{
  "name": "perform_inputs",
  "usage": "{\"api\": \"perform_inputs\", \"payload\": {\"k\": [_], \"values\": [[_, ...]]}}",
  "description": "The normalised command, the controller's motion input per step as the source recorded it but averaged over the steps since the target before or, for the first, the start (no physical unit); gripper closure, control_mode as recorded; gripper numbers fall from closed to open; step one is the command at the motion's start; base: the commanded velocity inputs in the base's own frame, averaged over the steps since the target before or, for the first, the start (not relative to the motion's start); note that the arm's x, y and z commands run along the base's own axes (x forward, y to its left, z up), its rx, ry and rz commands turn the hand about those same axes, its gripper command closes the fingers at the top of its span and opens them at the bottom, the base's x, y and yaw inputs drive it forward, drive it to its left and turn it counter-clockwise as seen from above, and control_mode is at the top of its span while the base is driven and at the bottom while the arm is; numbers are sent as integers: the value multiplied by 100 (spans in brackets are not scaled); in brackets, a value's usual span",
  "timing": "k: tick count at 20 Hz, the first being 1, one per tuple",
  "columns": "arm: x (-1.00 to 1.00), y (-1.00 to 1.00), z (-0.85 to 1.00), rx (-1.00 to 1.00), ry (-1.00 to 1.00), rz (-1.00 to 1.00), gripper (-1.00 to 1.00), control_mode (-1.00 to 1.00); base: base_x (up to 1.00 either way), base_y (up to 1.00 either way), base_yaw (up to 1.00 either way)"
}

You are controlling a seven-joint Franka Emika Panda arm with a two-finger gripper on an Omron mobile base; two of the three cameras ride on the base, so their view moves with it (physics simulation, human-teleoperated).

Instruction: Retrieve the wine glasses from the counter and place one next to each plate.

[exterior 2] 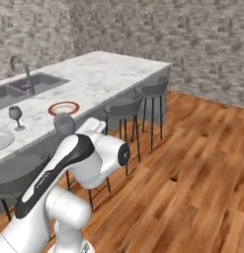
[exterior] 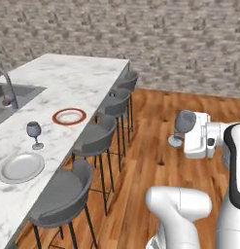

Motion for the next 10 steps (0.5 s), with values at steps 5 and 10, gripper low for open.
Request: {"api": "perform_inputs", "payload": {"k": [5, 10], "values": [[0, 0, 0, 0, 0, 0, 100, 100, 63, -100, 44], [0, 0, 0, 0, 0, 0, 100, 100, 51, -89, 62]]}}
